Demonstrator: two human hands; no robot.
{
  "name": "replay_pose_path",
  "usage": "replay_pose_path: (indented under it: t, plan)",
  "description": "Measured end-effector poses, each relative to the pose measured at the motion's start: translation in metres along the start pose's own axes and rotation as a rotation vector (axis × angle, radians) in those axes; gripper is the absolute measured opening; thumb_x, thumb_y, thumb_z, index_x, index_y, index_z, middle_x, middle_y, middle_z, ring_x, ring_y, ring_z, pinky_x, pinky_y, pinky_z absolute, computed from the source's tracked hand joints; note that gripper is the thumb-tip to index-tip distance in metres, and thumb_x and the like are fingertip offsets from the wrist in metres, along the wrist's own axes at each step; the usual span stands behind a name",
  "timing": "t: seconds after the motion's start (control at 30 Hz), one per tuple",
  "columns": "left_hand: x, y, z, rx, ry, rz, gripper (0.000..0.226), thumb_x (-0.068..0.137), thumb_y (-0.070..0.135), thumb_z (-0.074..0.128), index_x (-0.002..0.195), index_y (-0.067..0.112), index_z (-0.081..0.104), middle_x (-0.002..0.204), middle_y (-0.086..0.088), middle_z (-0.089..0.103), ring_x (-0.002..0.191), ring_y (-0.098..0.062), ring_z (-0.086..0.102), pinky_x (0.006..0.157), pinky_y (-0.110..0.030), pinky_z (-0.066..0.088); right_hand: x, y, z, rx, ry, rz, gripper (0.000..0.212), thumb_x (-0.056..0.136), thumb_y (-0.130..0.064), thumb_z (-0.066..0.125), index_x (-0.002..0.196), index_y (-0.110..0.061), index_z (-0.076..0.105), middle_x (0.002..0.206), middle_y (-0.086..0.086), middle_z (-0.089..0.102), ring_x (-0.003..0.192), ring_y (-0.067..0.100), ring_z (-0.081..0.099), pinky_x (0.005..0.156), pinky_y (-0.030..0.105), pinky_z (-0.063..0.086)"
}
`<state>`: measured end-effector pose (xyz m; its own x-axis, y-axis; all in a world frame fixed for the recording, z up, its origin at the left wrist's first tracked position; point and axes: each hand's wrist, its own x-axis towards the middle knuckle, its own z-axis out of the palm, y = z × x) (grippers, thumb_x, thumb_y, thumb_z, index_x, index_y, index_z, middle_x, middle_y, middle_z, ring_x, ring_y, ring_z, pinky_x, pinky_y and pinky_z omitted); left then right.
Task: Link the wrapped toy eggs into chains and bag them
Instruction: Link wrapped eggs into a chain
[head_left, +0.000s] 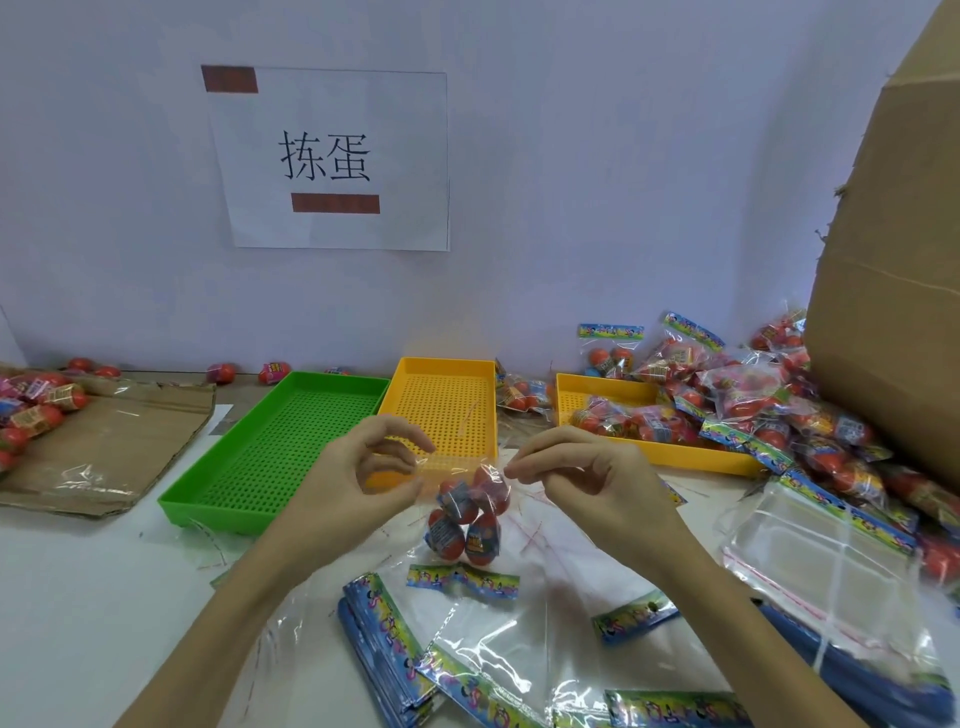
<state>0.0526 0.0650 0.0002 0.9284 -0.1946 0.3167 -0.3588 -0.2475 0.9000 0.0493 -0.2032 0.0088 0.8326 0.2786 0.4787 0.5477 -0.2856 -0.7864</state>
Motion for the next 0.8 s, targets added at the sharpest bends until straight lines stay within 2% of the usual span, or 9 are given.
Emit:
replay_pose_path:
  t: [0.1,0.17,0.27,0.33,0.4,0.5,0.63,0.7,0.8]
  plan:
    - [-0.002,0.009,0.012,0.102,-0.019,0.101,0.03,0.088,0.036,0.074,0.117,0.034,0.069,0.136,0.019,0.063,0.13,-0.004,0.057,0.105,-0.026,0.045,-0.001,-0.004,0.004,0.038,-0.026,-0.019,0.04,0.088,0.019,0.058,0.095,-0.011,0.083,0.1,-0.005,0.075,0.098,0.019,0.072,0.082,0.025,0.059]
    - [-0.005,0.015,0.025,0.127,-0.022,0.067,0.035,0.089,0.05,0.078,0.121,0.037,0.07,0.128,0.02,0.069,0.122,-0.001,0.062,0.102,-0.029,0.051,-0.002,-0.008,0.008,0.055,-0.052,-0.053,0.04,0.087,0.018,0.058,0.095,-0.011,0.083,0.1,-0.006,0.075,0.099,0.02,0.071,0.081,0.023,0.058]
    - [-0.006,0.017,0.032,0.067,-0.033,0.01,0.021,0.083,0.047,0.08,0.097,0.031,0.082,0.096,0.007,0.08,0.094,-0.01,0.076,0.085,-0.034,0.062,-0.002,-0.007,0.01,0.059,-0.072,-0.048,0.039,0.089,0.016,0.057,0.097,-0.012,0.083,0.103,-0.006,0.074,0.103,0.021,0.07,0.082,0.024,0.058]
    - [-0.005,0.016,0.03,-0.012,0.033,-0.002,0.016,0.08,0.043,0.082,0.086,0.028,0.084,0.085,0.002,0.081,0.082,-0.013,0.078,0.072,-0.024,0.061,-0.001,-0.003,0.008,0.085,-0.049,0.021,0.032,0.093,0.011,0.061,0.101,-0.013,0.081,0.106,-0.005,0.075,0.105,0.02,0.071,0.086,0.03,0.06]
    - [-0.003,0.016,0.028,-0.128,0.178,-0.05,0.024,0.072,0.049,0.083,0.082,0.027,0.084,0.081,-0.001,0.08,0.077,-0.013,0.077,0.065,-0.019,0.057,-0.001,0.001,0.006,0.121,-0.023,0.126,0.022,0.095,0.0,0.067,0.106,-0.014,0.079,0.104,-0.003,0.077,0.103,0.018,0.073,0.089,0.035,0.061]
    - [0.0,0.014,0.03,-0.245,0.37,-0.094,0.031,0.07,0.051,0.084,0.084,0.023,0.084,0.083,-0.003,0.08,0.08,-0.019,0.077,0.071,-0.028,0.062,-0.002,0.0,0.01,0.157,-0.088,0.267,0.019,0.1,-0.02,0.064,0.112,-0.017,0.078,0.105,-0.002,0.078,0.1,0.016,0.075,0.082,0.031,0.062]
    - [0.0,0.013,0.031,-0.365,0.498,-0.127,0.021,0.078,0.041,0.084,0.091,0.024,0.084,0.092,-0.004,0.081,0.091,-0.031,0.077,0.082,-0.047,0.064,-0.001,-0.006,0.021,0.344,-0.142,0.42,0.052,0.099,-0.052,0.054,0.116,-0.007,0.075,0.107,0.015,0.076,0.097,0.022,0.077,0.079,0.031,0.063]
    - [0.0,0.014,0.032,-0.368,0.508,-0.137,0.019,0.079,0.038,0.084,0.092,0.025,0.084,0.094,-0.003,0.081,0.092,-0.029,0.077,0.084,-0.049,0.064,-0.002,-0.008,0.026,0.301,-0.08,0.402,0.041,0.095,-0.05,0.061,0.111,-0.015,0.078,0.1,0.006,0.079,0.092,0.021,0.077,0.077,0.032,0.064]
    - [-0.001,0.015,0.033,-0.41,0.473,-0.18,0.016,0.081,0.032,0.083,0.093,0.02,0.084,0.096,-0.008,0.08,0.094,-0.031,0.077,0.081,-0.046,0.065,-0.003,-0.008,0.028,0.252,0.073,0.355,0.013,0.093,-0.027,0.073,0.1,-0.021,0.082,0.09,-0.001,0.08,0.081,0.019,0.077,0.068,0.027,0.062]
